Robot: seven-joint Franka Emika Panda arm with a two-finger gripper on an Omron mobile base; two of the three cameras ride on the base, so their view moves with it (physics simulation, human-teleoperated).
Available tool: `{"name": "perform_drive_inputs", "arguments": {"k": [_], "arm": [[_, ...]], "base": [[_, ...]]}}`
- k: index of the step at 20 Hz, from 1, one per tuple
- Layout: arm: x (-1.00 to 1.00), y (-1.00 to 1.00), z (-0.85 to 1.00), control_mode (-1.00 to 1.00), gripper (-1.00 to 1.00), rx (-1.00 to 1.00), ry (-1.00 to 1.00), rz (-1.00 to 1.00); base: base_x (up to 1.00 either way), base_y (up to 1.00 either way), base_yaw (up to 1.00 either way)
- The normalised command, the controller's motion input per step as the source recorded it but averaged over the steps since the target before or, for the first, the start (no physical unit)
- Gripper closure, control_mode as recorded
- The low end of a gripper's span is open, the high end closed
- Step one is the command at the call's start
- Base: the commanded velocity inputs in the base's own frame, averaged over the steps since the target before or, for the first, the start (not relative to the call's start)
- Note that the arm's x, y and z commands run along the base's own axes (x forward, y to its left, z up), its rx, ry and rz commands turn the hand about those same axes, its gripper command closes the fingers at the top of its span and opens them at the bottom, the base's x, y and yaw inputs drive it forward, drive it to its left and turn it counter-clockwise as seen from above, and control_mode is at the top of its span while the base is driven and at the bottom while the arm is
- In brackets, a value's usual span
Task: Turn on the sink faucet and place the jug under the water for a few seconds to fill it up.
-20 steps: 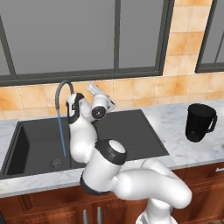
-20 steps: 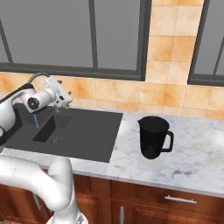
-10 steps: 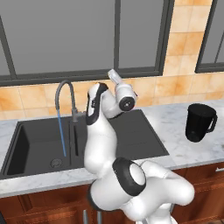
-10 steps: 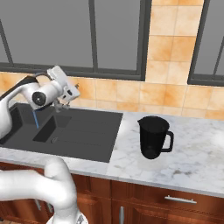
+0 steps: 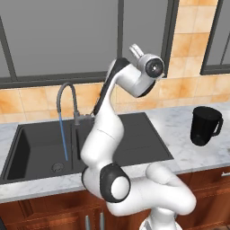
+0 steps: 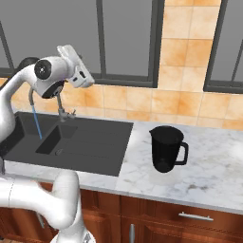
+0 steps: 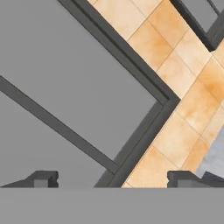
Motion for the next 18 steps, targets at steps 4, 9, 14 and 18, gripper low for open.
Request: {"name": "perform_drive_inputs", "arguments": {"k": [4,9,14,18], "arm": [[-0.46,-0.70,0.07,-1.00,-1.00,-0.11,0.14,0.00],[-0.84,-0.96,-0.57,-1.00,-1.00,-0.16,0.04,0.08],[-1.00,-1.00,-0.67,-1.00,-1.00,-0.15,0.00,0.22],[-0.90,-0.50,-0.98,-1.00,-1.00,-0.24,-0.03,0.30]], "base": [[0.00,0.00,0.00],[0.00,0.00,0.00],[0.00,0.00,0.00],[0.00,0.00,0.00]]}}
